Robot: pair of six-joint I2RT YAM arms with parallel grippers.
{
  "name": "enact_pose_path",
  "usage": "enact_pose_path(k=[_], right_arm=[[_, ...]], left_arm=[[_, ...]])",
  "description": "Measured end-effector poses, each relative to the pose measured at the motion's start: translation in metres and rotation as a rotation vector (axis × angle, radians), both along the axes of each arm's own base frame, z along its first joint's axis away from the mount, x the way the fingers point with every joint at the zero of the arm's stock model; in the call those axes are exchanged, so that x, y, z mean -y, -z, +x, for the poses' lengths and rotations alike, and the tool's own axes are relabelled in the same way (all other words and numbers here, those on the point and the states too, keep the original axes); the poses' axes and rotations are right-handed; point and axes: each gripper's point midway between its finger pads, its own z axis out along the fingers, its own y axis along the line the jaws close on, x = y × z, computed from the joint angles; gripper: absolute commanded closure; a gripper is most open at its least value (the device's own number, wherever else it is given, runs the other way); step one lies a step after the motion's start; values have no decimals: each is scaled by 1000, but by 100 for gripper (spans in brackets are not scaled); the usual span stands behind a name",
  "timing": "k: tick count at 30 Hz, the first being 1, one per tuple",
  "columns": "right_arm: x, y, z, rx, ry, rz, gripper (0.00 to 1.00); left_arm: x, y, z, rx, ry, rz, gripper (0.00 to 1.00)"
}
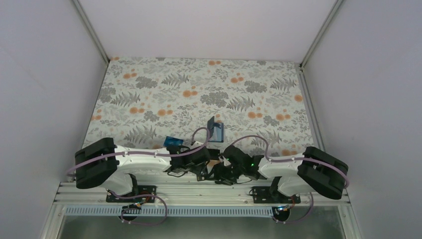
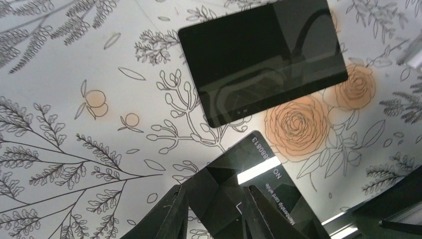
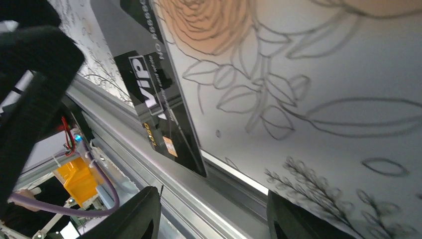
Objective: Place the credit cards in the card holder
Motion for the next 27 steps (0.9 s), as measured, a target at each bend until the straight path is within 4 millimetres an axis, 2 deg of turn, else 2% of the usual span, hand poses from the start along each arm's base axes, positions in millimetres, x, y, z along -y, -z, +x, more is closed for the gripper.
enact_pose_path(k=[8, 27], right_arm=[[-9, 3, 0, -1, -11, 15, 52], [-22, 7, 0, -25, -34, 25, 68]], left_arm=[[-14, 18, 2, -30, -10, 0, 71], [-3, 18, 3, -23, -4, -95, 72]])
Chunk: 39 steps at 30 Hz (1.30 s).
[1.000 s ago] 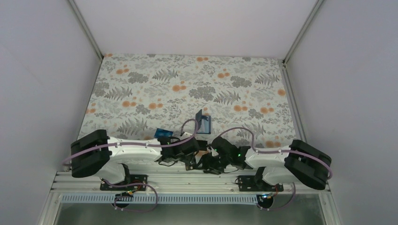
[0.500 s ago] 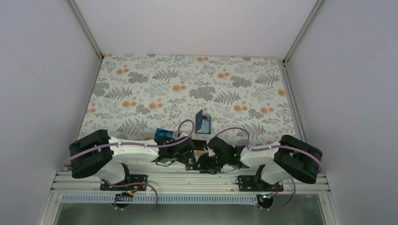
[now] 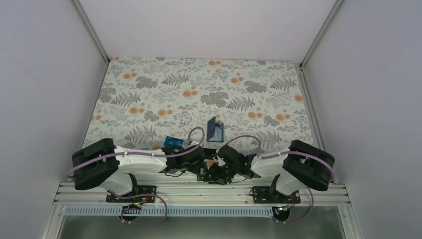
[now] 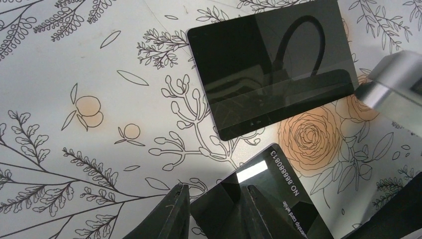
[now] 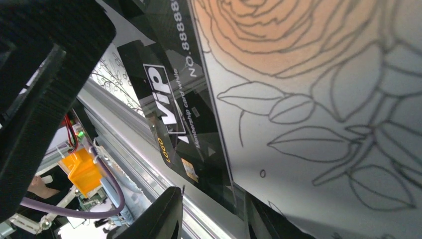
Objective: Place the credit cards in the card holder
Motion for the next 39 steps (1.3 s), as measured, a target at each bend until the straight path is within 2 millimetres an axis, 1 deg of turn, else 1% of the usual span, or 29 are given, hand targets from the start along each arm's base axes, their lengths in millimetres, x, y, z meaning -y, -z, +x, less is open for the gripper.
enact_pose_path(k=[5, 10, 14, 16, 20, 22, 24, 25, 27, 29, 31, 33, 35, 36, 38, 39], right_arm=[[-3, 2, 0, -7, -3, 1, 73], [-3, 3, 1, -2, -1, -2, 83], [-4, 3, 3, 8, 1, -4, 94], [-5, 0, 3, 14, -4, -1, 96], [-14, -19, 13, 67, 1, 33, 96], [-15, -25, 16, 87, 5, 28, 96], [-14, -32, 19, 107, 5, 19, 96], [-13, -38, 21, 122, 6, 10, 96], [-11, -51, 25, 153, 9, -5, 96], [-8, -70, 34, 203, 19, -13, 96], [-1, -84, 44, 246, 41, -20, 96], [14, -93, 61, 287, 90, -40, 96], [34, -92, 78, 309, 148, -84, 96], [45, -89, 87, 318, 179, -116, 96], [64, -84, 100, 327, 220, -176, 96], [73, -82, 106, 333, 237, -203, 96]], left_arm=[[1, 0, 0, 1, -2, -16, 72], [3, 0, 0, 4, -4, -36, 72], [4, 0, 1, 6, -9, -45, 72], [3, 0, 1, 10, -16, -54, 72], [-3, -1, 1, 13, -38, -56, 72], [-6, -4, 2, 20, -47, -50, 72], [-13, -5, 2, 22, -56, -21, 71], [-16, -7, 2, 24, -60, -7, 71], [-18, -17, 6, 40, -71, 4, 71], [-17, -33, 15, 66, -92, -9, 71], [-15, -49, 27, 91, -118, -32, 68], [-12, -66, 41, 116, -132, -54, 64], [-6, -80, 53, 141, -132, -62, 61], [1, -88, 59, 152, -125, -62, 59], [21, -103, 73, 175, -103, -62, 55], [30, -108, 79, 183, -93, -60, 51]])
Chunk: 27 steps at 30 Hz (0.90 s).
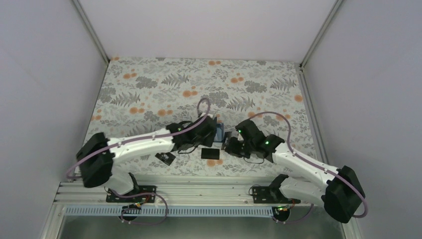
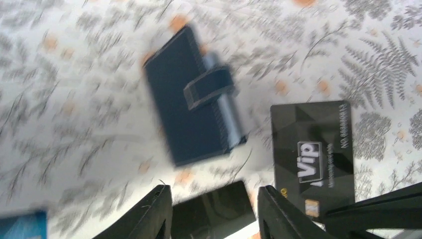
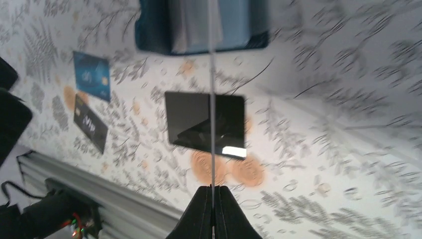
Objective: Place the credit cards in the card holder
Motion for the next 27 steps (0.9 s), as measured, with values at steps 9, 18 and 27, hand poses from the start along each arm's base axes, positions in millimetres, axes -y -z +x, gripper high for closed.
enact_pose_path(k=[9, 18, 27], right_arm=[[40, 7, 39, 38, 63, -87, 96], [49, 16, 59, 28, 46, -92, 96], [47, 21, 66, 24, 14, -72, 96]], left_arm=[[45, 3, 59, -2, -12, 77, 45], [52, 38, 76, -78, 8, 164, 35], [54, 54, 70, -119, 42, 187, 51]])
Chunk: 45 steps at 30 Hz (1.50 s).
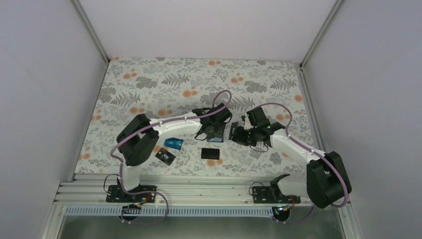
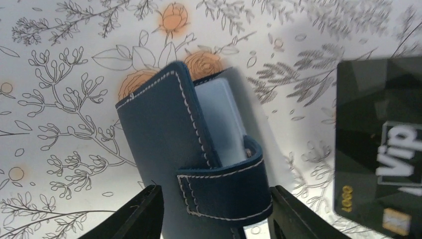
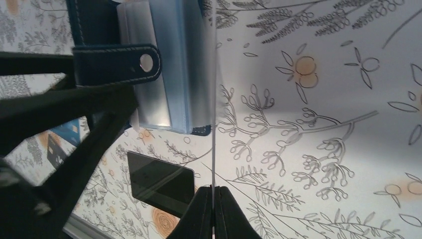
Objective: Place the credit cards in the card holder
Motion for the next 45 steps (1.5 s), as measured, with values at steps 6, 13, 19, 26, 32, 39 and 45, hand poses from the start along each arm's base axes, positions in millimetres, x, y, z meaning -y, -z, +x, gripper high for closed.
enact_pose_path(k=[6, 13, 19, 26, 32, 39, 45], right_arm=[[-11, -12, 11, 34, -40, 48, 96], [-24, -19, 19, 57, -87, 104, 96], [-35, -9, 20, 12, -132, 138, 96], [-46, -2, 30, 1, -166, 165, 96], [-49, 15, 29, -45, -172, 165, 96], [-55, 21, 27, -69, -189, 190, 96], [-68, 15, 26, -80, -223, 244, 96]], left_arm=[[-15, 22, -10, -26, -3, 36, 61], [-26, 14, -13, -5, -34, -37, 76], [-37, 7, -13, 7, -76, -127, 85], [-57, 12, -12, -11, -137, -221, 89], [-68, 24, -12, -43, -162, -274, 90], [-73, 37, -16, -75, -174, -325, 90], [-71, 39, -18, -92, -169, -370, 93]])
